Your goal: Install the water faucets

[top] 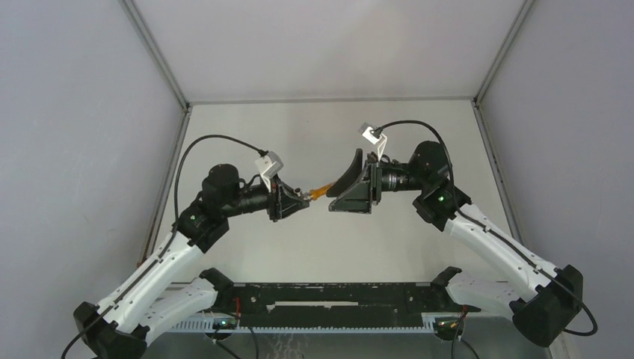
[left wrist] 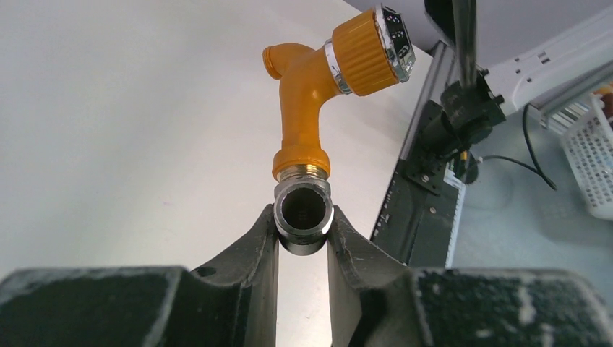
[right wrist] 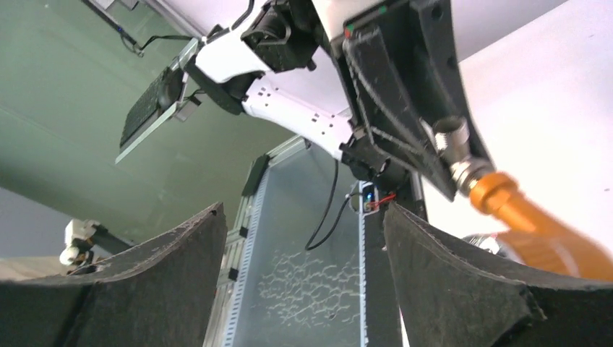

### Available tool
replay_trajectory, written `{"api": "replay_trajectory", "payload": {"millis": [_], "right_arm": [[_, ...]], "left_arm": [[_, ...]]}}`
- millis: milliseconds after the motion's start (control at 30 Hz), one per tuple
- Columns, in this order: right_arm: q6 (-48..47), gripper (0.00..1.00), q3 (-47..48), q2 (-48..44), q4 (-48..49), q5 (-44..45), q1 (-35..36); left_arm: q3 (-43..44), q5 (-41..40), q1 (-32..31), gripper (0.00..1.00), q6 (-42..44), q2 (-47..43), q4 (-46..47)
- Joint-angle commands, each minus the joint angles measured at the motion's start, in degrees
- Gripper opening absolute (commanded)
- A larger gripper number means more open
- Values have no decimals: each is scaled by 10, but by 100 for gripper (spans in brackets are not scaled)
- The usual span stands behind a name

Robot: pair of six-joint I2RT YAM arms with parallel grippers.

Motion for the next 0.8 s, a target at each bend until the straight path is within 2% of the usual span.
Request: {"api": "replay_trajectory", "payload": {"millis": [0, 100, 200, 333, 433, 567, 667, 767], "right_arm": [[-50, 86, 33, 13, -24, 66, -4], [-44, 87, 56, 40, -47, 67, -19], [-57, 87, 60, 13, -60, 84, -34], [-176, 92, 56, -67, -175, 191, -39], [-273, 94, -3, -138, -180, 261, -40], [-378, 94, -107, -237, -101, 217, -44], [-424, 97, -122, -277, -102, 203, -44], [-441, 100, -121, -286, -112, 169, -44]], "left_arm": [[5, 61, 3, 0, 14, 7, 11], [6, 55, 4, 0, 5, 7, 15], [8, 55, 4, 0, -4, 14, 16], [7, 78, 5, 0, -34, 24, 34], [11, 113, 9, 0, -62, 28, 51], [41, 220, 32, 0, -99, 44, 50], [73, 302, 49, 0, -124, 77, 34], [90, 320, 51, 0, -114, 87, 7]]}}
